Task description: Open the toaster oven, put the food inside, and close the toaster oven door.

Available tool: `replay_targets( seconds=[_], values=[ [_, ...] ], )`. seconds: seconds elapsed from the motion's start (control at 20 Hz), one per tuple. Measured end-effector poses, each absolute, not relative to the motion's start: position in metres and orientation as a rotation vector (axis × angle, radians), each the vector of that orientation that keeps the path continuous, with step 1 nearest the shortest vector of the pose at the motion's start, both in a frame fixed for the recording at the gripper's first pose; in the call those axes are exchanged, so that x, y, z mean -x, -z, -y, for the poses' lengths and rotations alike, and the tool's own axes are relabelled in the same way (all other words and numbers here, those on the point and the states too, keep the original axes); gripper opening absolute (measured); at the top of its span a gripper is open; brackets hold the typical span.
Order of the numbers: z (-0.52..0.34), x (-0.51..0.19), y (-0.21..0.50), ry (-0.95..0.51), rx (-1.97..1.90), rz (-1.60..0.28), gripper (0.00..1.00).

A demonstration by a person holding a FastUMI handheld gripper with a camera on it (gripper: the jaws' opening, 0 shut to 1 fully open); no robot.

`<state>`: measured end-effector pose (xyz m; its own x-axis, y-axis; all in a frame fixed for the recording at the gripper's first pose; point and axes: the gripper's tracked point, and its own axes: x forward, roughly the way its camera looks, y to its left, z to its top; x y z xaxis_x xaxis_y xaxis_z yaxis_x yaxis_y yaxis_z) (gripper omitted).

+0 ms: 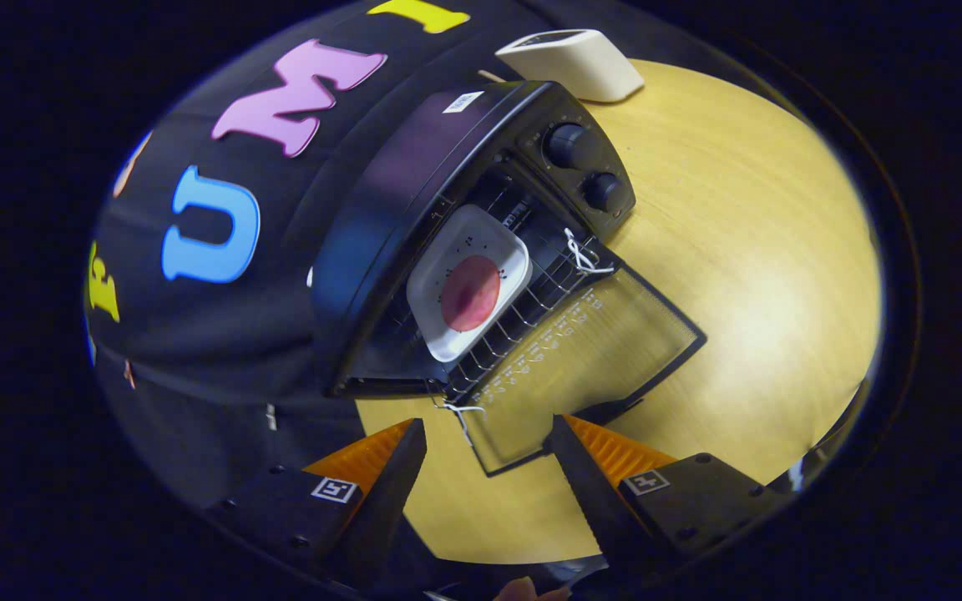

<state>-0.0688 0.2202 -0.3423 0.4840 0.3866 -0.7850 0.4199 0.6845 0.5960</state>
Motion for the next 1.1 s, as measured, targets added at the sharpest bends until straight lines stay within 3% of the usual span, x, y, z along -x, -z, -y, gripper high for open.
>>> replay_targets(
  seconds=[0.5, 1.1],
  values=[
    [-0.221, 0.131, 0.393, -0.168, -0.299, -1.182, 0.99],
    [-0.221, 0.131, 0.456, -0.140, -0.065, -1.239, 0.99]
  ],
)
